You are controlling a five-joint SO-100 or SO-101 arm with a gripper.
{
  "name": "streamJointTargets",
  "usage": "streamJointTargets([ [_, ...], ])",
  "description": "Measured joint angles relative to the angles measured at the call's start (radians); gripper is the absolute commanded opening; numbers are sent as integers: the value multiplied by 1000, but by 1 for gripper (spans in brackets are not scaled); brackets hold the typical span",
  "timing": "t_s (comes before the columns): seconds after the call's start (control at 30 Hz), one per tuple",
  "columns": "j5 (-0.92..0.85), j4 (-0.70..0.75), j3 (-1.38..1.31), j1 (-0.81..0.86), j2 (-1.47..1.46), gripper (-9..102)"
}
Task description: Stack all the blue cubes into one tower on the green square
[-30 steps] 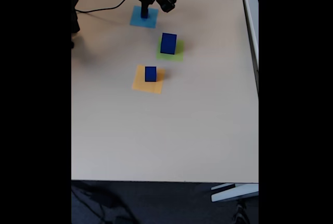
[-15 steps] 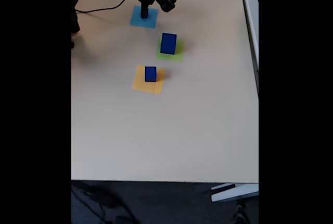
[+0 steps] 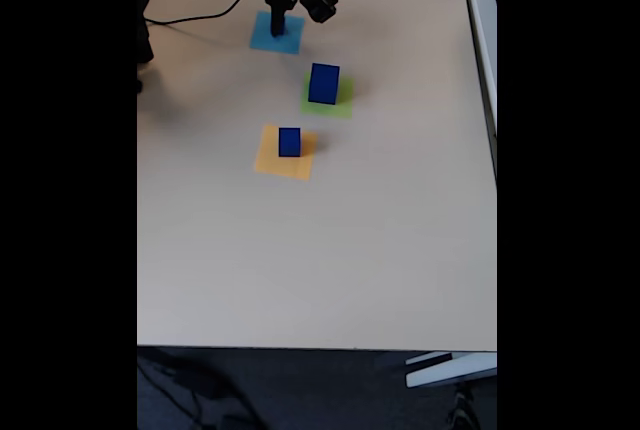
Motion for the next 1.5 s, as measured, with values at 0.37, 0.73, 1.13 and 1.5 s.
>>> streamJointTargets([
  [0.37,-23,48,60,3,141,22],
  [0.73,-110,103,63,29,331,25],
  [1.13,-531,-58,124,268,423,41],
  [1.5,-807,-163,130,479,319,40],
])
